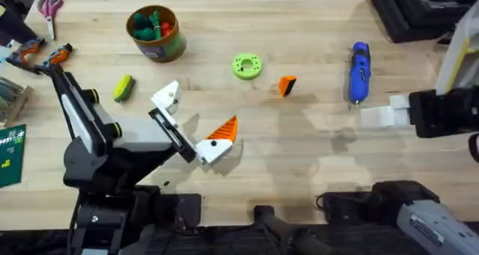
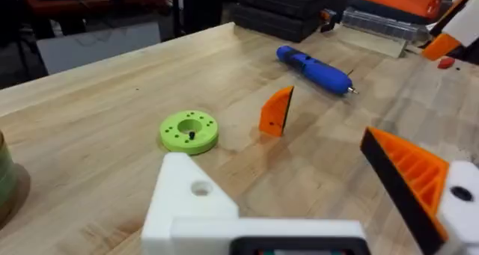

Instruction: Pick up the gripper from the table and insert it into the empty holder that is missing its gripper. Then pick up a screw, insert it into the mounting hole, and use the screwdriver to tighten it. Finally, clean up the table by picking up the vegetable and placing it into the bucket.

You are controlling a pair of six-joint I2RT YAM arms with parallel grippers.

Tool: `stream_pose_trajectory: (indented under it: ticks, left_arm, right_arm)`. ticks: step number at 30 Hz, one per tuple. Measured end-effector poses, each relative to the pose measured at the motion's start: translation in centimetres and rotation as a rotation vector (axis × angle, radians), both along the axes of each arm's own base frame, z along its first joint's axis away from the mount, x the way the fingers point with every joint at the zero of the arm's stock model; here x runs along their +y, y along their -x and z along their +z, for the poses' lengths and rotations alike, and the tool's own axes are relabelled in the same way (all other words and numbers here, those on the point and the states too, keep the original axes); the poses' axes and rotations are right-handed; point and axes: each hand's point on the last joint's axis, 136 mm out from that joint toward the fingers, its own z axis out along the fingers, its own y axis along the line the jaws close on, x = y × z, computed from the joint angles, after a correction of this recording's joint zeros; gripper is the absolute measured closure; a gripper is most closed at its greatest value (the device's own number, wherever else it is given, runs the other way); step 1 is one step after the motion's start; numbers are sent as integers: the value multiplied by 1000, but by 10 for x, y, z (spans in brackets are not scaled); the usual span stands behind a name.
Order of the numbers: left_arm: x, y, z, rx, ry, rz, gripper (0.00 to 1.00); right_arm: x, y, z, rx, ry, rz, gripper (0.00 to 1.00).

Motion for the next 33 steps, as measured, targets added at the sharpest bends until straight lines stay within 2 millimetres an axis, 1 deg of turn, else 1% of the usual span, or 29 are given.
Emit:
stream_pose_trajectory:
  ticks: [16,21,29,33]
  left_arm:
    - [0,0,0,1,1,-1,6]
    - [0,0,0,2,2,-1,6]
    - [0,0,0,3,2,-1,6]
    - [0,0,0,3,2,-1,6]
  right_arm:
    - [0,0,0,-1,0,0,8]
    - [2,-11,5,-49,-10,4,8]
    - [24,-22,10,-95,-129,56,8]
    - [30,-25,5,-65,-157,70,8]
